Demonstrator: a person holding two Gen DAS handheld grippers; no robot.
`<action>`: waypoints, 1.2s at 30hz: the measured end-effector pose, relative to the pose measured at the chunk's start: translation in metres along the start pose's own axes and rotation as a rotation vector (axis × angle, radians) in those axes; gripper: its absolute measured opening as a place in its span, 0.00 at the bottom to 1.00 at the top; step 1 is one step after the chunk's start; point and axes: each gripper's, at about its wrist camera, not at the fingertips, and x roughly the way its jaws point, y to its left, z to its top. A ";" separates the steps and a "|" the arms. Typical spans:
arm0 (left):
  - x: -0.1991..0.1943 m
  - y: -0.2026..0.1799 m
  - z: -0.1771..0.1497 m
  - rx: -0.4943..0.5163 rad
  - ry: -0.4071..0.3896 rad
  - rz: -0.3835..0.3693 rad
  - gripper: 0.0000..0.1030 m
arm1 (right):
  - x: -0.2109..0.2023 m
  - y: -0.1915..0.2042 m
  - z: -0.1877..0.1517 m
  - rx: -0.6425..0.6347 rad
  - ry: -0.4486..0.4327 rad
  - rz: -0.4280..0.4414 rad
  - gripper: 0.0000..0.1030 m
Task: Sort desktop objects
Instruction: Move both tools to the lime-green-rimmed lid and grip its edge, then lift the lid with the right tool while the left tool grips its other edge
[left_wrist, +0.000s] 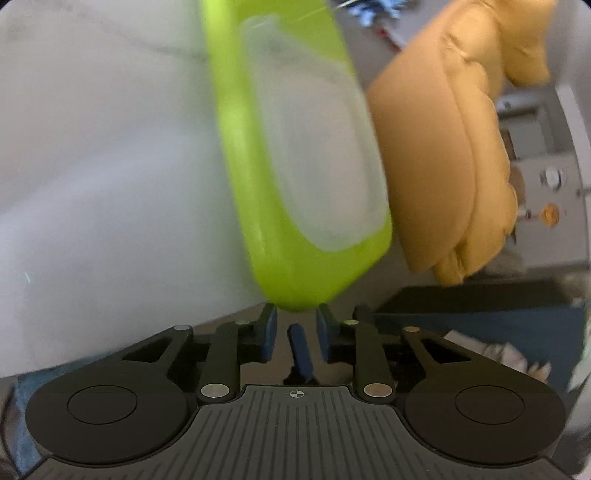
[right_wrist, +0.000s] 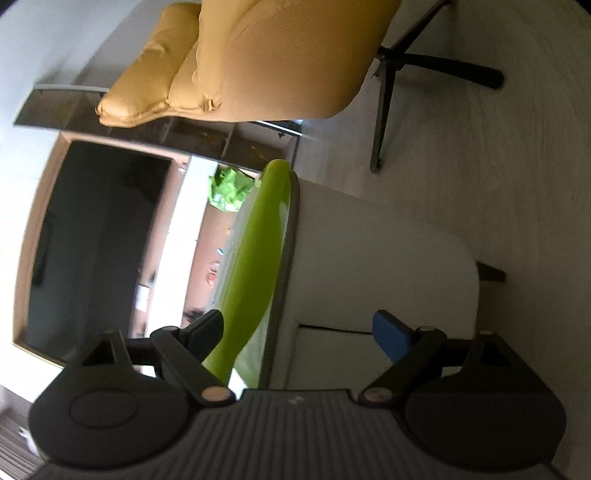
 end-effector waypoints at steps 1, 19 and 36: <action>-0.003 -0.003 0.000 0.003 0.012 -0.022 0.25 | 0.002 -0.002 -0.001 0.014 -0.005 0.015 0.87; -0.095 0.013 0.027 0.050 -0.236 0.075 0.90 | -0.015 -0.003 0.001 -0.009 -0.167 -0.036 0.59; -0.074 0.035 0.024 0.005 -0.192 0.001 0.94 | -0.011 0.011 -0.003 0.023 -0.330 0.020 0.23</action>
